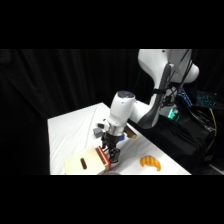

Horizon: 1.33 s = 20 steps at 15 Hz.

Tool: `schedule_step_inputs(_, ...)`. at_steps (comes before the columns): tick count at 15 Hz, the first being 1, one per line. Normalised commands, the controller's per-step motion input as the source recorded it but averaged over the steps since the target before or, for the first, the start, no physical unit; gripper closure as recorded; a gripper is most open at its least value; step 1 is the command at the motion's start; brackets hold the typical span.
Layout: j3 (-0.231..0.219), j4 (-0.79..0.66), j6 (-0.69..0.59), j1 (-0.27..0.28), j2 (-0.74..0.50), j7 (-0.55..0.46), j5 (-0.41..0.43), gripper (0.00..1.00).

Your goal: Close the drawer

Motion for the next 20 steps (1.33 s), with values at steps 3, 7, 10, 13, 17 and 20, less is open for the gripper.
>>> schedule_step_inputs(3, -0.141, 0.22, 0.04, 0.161, 0.09, -0.03, 0.103, 0.0)
schedule_step_inputs(7, -0.097, 0.24, 0.01, 0.122, 0.11, -0.03, 0.109, 0.0)
schedule_step_inputs(10, -0.072, 0.26, -0.03, 0.083, 0.11, -0.04, 0.115, 0.0)
schedule_step_inputs(13, -0.07, 0.25, -0.07, 0.074, 0.08, -0.05, 0.111, 0.0)
schedule_step_inputs(17, -0.065, 0.07, -0.41, 0.085, -0.19, -0.06, 0.043, 0.0)
schedule_step_inputs(20, 0.078, -0.2, -0.77, -0.033, -0.62, -0.08, -0.134, 0.0)
